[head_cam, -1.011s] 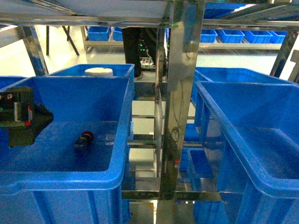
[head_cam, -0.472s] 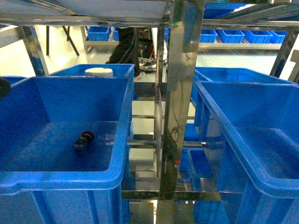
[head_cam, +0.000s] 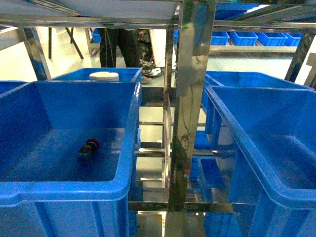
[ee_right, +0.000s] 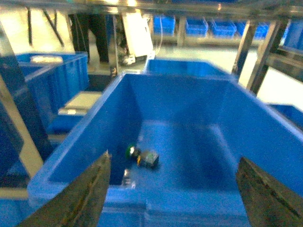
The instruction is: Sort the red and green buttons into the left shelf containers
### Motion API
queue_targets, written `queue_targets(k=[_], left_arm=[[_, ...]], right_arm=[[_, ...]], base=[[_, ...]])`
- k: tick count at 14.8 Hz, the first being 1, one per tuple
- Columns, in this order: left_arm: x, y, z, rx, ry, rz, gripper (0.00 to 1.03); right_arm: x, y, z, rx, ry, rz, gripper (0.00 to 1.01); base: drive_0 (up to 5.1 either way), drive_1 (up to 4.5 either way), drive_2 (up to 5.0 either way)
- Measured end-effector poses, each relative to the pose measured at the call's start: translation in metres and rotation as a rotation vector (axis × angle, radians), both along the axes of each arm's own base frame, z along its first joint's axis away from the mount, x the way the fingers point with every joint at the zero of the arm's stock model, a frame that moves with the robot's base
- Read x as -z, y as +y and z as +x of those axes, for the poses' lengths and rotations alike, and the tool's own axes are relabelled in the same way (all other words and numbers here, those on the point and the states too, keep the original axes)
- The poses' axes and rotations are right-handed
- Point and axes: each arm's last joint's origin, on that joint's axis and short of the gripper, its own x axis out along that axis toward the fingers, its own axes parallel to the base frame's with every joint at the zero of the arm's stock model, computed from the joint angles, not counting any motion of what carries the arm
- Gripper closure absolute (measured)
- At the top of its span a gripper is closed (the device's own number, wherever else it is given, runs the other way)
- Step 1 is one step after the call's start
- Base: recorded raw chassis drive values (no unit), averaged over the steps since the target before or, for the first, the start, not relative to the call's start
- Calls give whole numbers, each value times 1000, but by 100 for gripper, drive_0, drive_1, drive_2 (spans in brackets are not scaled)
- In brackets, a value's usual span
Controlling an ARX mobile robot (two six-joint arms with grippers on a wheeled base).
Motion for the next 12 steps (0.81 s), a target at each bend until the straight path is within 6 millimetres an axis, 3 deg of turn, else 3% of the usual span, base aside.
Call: queue_targets(k=[2,6,7,8,12], left_arm=[[16,2,-11,-65,-130,144,32],[39,2,-27,-66,-132,211,83],[43,2,-31,-67,-134,211,96],[47,2,-34,-67,-136,212,101],[58,2,-44,-67,-134,212,101]], right_arm=[[-9,0,-6,8,-151,5,40],[-9,0,-15,7,-143,7,92],[-9,0,-17,7,-145,8,99],[-9,0,-18,7,-140,8,99],[-9,0,-24,7,-141,8,99]], base=[[0,0,0],[0,0,0],[0,0,0],[0,0,0],[0,0,0]])
